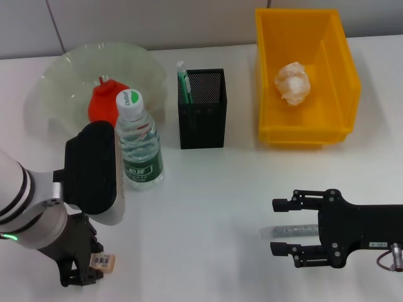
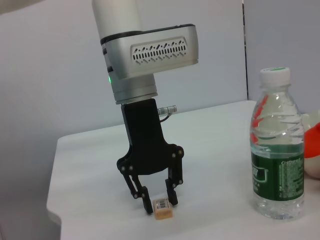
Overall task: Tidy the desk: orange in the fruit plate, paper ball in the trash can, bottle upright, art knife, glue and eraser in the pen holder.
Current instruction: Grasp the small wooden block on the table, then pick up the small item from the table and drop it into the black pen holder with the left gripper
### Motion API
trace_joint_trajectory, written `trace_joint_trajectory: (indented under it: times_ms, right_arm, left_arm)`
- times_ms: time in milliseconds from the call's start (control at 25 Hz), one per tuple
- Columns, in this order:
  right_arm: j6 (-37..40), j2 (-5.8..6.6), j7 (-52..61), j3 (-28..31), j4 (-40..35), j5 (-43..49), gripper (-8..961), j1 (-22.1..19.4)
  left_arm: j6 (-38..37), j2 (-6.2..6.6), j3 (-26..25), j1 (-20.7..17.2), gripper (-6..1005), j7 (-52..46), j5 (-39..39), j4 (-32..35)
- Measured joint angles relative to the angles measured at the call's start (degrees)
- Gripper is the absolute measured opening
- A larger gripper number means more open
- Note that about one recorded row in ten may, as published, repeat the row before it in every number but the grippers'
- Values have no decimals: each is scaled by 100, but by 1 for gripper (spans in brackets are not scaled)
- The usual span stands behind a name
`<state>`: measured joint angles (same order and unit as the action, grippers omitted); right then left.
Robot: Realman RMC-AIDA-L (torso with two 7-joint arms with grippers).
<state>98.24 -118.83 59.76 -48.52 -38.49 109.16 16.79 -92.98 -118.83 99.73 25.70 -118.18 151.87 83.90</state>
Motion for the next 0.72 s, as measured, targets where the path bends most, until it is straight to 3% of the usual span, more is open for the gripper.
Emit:
trace_joint_trajectory:
  times_ms: [360,560,720]
  right_arm:
    - [1,0,0,0,0,0,729,0]
    - [3,0,0,0,0,0,729,0]
    - [3,6,5,12,0,0,730,-10]
  left_arm:
    - [8,0,-2,77,375,116,-11,-67]
    - [-59,0,-30,110,262,156,-97,-52]
    - [-207,9,-223,95,262,265,-443,238]
